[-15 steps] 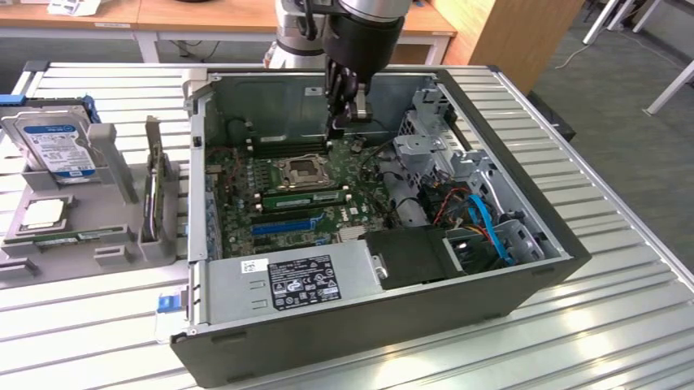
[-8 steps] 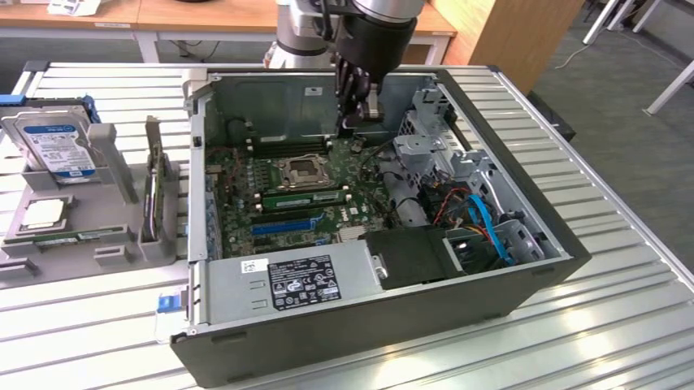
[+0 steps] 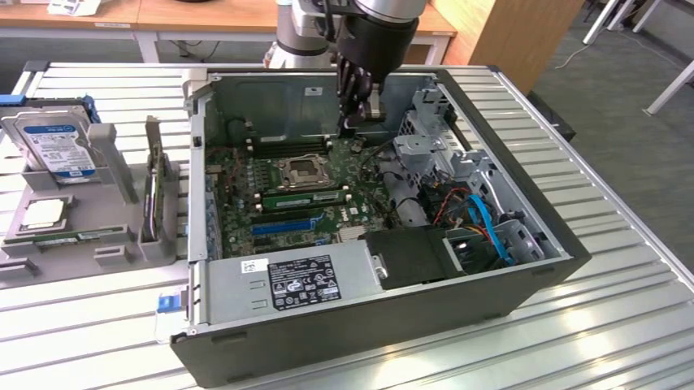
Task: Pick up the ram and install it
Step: 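Press down the ram until it locks into place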
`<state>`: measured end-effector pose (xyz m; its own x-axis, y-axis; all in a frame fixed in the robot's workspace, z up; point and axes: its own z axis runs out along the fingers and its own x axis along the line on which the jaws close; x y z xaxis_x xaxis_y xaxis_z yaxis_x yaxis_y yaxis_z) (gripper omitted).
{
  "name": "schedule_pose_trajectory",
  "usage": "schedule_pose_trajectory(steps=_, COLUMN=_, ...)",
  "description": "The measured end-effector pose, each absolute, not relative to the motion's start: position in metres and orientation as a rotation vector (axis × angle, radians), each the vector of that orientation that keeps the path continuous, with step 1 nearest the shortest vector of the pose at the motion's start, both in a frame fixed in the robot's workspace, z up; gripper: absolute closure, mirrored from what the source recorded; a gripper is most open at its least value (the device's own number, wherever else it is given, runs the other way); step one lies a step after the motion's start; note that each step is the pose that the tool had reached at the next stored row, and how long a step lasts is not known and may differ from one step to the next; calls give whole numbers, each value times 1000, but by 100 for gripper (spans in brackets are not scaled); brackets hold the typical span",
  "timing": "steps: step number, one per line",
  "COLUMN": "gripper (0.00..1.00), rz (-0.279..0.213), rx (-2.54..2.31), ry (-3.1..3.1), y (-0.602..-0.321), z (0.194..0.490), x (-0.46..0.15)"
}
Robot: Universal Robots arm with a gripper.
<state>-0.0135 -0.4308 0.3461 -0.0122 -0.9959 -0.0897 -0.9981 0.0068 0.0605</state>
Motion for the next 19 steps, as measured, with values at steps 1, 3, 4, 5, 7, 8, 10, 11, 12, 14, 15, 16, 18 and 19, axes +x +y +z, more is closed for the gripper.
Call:
schedule_pose_trajectory(steps=1, gripper=90, rz=166, rx=-2193, ry=2214, y=-431, z=346, x=-13)
schedule_pose_trajectory(steps=3, gripper=90, rz=166, rx=-2193, ry=2214, y=-431, z=346, x=-13)
schedule_pose_trajectory(steps=4, gripper=90, rz=166, rx=-2193, ry=2214, y=-431, z=346, x=-13)
schedule_pose_trajectory(steps=5, gripper=90, rz=166, rx=-2193, ry=2214, y=-431, z=346, x=-13)
schedule_pose_trajectory(steps=7, gripper=90, rz=166, rx=-2193, ry=2214, y=-431, z=346, x=-12)
schedule_pose_trajectory(steps=8, gripper=90, rz=166, rx=-2193, ry=2214, y=-431, z=346, x=-12)
schedule_pose_trajectory(steps=10, gripper=90, rz=166, rx=-2193, ry=2214, y=-431, z=346, x=-12)
schedule_pose_trajectory(steps=11, gripper=90, rz=166, rx=-2193, ry=2214, y=-431, z=346, x=-12)
schedule_pose_trajectory(steps=12, gripper=90, rz=166, rx=-2193, ry=2214, y=-431, z=346, x=-12)
schedule_pose_trajectory(steps=14, gripper=90, rz=166, rx=-2193, ry=2214, y=-431, z=346, x=-12)
schedule_pose_trajectory(steps=15, gripper=90, rz=166, rx=-2193, ry=2214, y=-431, z=346, x=-12)
schedule_pose_trajectory(steps=16, gripper=90, rz=166, rx=-2193, ry=2214, y=-431, z=346, x=-12)
schedule_pose_trajectory(steps=18, gripper=90, rz=166, rx=-2193, ry=2214, y=-431, z=345, x=-12)
schedule_pose_trajectory(steps=19, gripper=90, rz=166, rx=-2193, ry=2214, y=-431, z=344, x=-12)
